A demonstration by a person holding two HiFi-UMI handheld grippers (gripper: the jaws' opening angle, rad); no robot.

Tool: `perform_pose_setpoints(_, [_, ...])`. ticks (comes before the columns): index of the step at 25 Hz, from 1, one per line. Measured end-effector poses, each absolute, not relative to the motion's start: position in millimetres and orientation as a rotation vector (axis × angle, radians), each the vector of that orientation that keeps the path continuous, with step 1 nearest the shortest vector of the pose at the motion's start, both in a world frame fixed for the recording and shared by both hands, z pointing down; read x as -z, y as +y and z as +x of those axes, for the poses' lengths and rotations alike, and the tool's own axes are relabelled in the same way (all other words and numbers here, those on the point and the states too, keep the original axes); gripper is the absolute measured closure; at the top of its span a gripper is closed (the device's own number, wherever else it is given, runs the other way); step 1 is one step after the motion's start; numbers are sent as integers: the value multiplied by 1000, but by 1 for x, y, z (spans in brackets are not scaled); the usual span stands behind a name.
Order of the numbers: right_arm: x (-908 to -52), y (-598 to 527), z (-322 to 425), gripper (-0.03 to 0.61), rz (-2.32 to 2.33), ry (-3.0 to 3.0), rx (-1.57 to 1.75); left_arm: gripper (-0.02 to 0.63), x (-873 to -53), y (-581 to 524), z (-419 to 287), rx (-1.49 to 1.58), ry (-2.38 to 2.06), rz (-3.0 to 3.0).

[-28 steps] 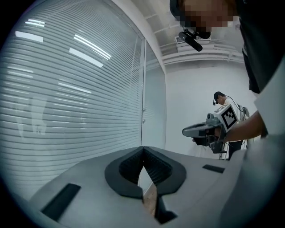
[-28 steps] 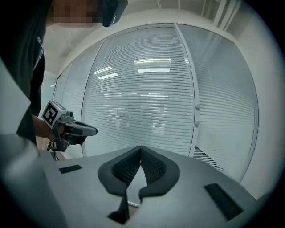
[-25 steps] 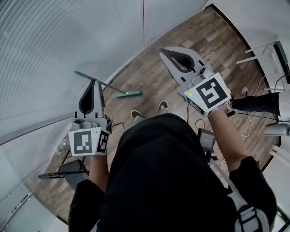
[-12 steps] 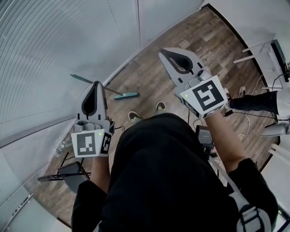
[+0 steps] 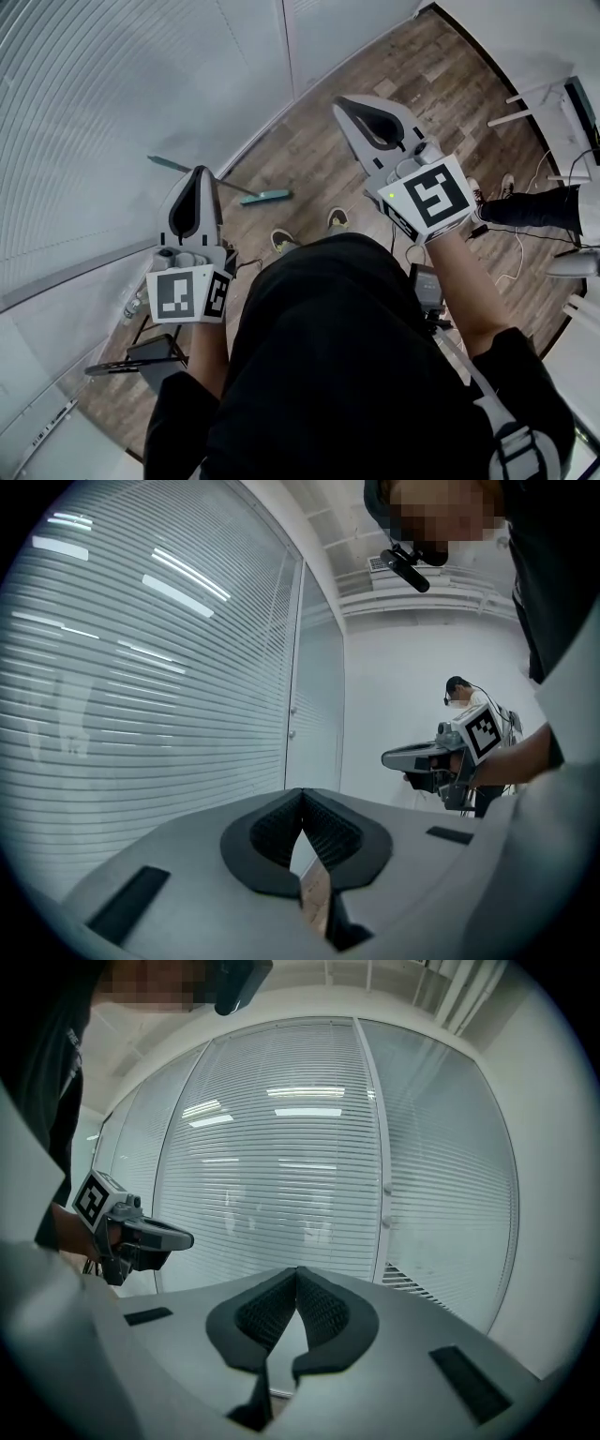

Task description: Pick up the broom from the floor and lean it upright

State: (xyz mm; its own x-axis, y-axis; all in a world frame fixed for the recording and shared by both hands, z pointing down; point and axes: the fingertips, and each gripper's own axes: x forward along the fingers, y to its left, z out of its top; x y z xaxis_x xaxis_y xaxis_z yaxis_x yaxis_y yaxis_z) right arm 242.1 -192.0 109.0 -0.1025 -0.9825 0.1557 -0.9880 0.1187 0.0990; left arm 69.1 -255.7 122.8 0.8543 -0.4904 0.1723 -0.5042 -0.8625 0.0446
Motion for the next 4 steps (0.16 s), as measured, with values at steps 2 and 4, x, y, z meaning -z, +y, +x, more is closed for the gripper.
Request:
perform_pose_setpoints(2, [-109,-187,244,563,1976,-2200,-39,593,-121,-252,71,-228,-779,2943])
perform_pose_setpoints(4, [-108,-183,245,563,1980,-2196,-33,594,-120,-248,74,-228,-770,2954])
